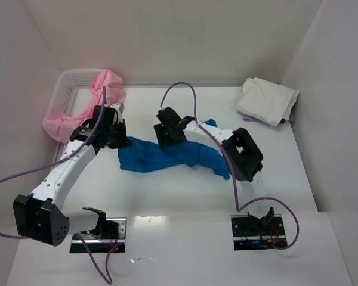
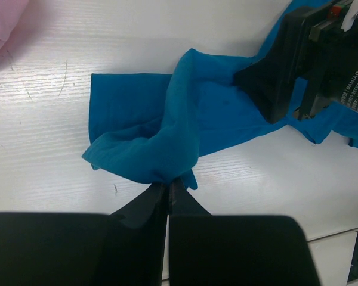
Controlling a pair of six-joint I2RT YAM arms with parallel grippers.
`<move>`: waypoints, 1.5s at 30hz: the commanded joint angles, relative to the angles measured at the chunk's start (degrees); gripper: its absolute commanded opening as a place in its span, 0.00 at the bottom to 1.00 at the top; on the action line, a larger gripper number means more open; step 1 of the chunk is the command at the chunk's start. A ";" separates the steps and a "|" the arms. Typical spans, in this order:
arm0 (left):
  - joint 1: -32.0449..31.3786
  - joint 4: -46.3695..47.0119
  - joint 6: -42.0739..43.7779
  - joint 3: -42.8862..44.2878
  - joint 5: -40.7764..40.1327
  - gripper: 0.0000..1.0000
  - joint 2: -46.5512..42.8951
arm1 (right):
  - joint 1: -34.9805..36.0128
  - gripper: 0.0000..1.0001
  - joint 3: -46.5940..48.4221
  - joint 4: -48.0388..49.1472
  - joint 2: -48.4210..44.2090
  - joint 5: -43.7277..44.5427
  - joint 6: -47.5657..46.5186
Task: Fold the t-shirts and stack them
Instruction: Flatten out the tshirt
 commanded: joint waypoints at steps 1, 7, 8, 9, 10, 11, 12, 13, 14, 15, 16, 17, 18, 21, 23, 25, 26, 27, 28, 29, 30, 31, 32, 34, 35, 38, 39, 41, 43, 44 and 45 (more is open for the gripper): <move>0.34 0.71 0.59 0.01 0.36 0.02 0.27 | -0.04 0.64 1.54 0.35 0.23 2.25 0.15; 0.34 0.71 1.11 -0.51 0.36 0.02 0.27 | -0.04 0.50 1.54 0.35 0.23 3.48 0.15; 0.34 0.71 1.11 -0.51 0.88 0.02 0.27 | -0.04 0.47 1.54 0.35 0.76 4.00 0.15; 0.34 0.71 1.11 -0.51 0.89 0.02 0.27 | -0.04 0.47 1.54 -0.26 0.76 4.01 0.15; 0.34 0.71 1.11 -0.51 0.89 0.02 0.27 | -0.04 0.47 1.54 -0.27 1.28 4.01 0.15; 0.34 0.71 1.11 -0.51 0.89 0.02 0.27 | -0.04 0.46 1.54 -0.27 1.29 4.01 -0.37; 0.86 0.71 1.11 -0.51 0.89 0.02 0.27 | -0.04 0.46 1.54 -0.27 1.29 4.01 -0.38; 0.87 0.71 1.11 -0.51 0.89 0.02 0.27 | -0.04 0.46 1.54 -0.27 1.29 4.01 -0.38; 0.87 0.71 1.11 -0.51 0.89 0.02 0.27 | -0.04 0.46 1.54 -0.27 1.29 4.01 -0.38; 0.87 0.71 1.11 -0.51 0.89 0.02 0.27 | -0.04 0.42 1.54 -0.27 1.81 4.01 -0.38; 0.87 0.71 1.11 -0.51 0.89 0.02 0.27 | -0.04 0.36 1.54 -0.27 1.82 4.01 -0.38; 0.87 0.71 1.11 -0.51 0.89 0.02 0.27 | -0.04 0.30 1.54 -0.27 1.82 4.01 -0.38; 0.87 0.71 1.11 -0.51 0.89 0.02 0.27 | -0.04 0.16 1.54 -0.27 1.82 4.01 -0.38; 0.87 0.71 1.11 -0.51 0.89 0.02 0.27 | -0.04 0.00 1.54 -0.27 1.82 4.62 -0.38; 0.87 0.71 1.11 -0.51 0.89 0.02 0.27 | -0.04 0.00 1.54 -0.27 0.16 5.67 -0.38; 0.87 0.71 1.11 -0.51 0.28 0.00 0.27 | -0.04 0.00 0.92 0.34 -1.60 7.69 -0.38; 1.39 0.71 1.11 -0.51 0.27 0.00 0.27 | -0.04 0.00 0.92 0.35 -3.70 8.40 -0.90; 1.39 0.19 1.11 0.09 0.27 0.00 0.27 | -0.04 0.00 1.62 0.35 -4.59 9.36 -0.91; 1.39 0.18 1.11 0.62 -0.25 0.00 -0.25 | -0.04 0.00 3.37 -0.70 -6.51 11.02 -1.43; 1.39 0.18 1.11 0.63 -0.95 0.00 -0.25 | -0.04 0.00 4.43 -0.71 -7.40 11.65 -1.96; 1.39 -0.34 1.11 1.50 -0.96 0.00 -0.95 | -1.35 0.00 5.57 -1.23 -8.46 11.66 -1.96; 2.00 -0.34 1.11 1.51 -1.57 0.00 -1.74 | -1.97 0.00 6.62 -1.93 -9.60 12.18 -1.96; 2.01 -0.34 1.11 2.46 -2.10 0.00 -1.75 | -2.76 0.00 8.72 -1.94 -10.83 12.18 -2.48; 3.32 -0.34 1.11 4.31 -2.10 0.00 -3.15 | -4.86 0.00 10.84 -2.63 -14.61 12.18 -2.49; 3.85 -0.34 1.64 4.93 -2.10 0.00 -3.15 | -5.57 0.00 13.55 -2.64 -16.53 12.71 -3.27; 5.44 -0.87 2.78 7.73 -2.10 0.00 -3.15 | -8.12 0.00 17.69 -4.13 -18.83 12.71 -4.94; 6.31 -0.87 2.78 8.36 -2.10 0.00 -3.15 | -8.74 0.00 18.23 -4.92 -19.45 12.19 -4.95; 7.72 -0.87 3.40 9.59 -2.10 0.00 -3.15 | -10.75 0.00 17.28 -4.14 -22.34 10.26 -4.95; 8.25 -0.26 4.10 11.25 -1.93 0.00 -3.15 | -12.34 0.00 14.91 -2.74 -25.93 7.27 -4.17; 9.03 -0.26 4.10 11.87 -1.93 0.00 -3.15 | -13.13 0.00 11.42 -1.16 -27.09 6.30 -3.64; 9.04 -0.26 4.71 12.40 -1.32 0.00 -3.15 | -13.66 0.00 9.47 -0.36 -28.23 5.69 -3.63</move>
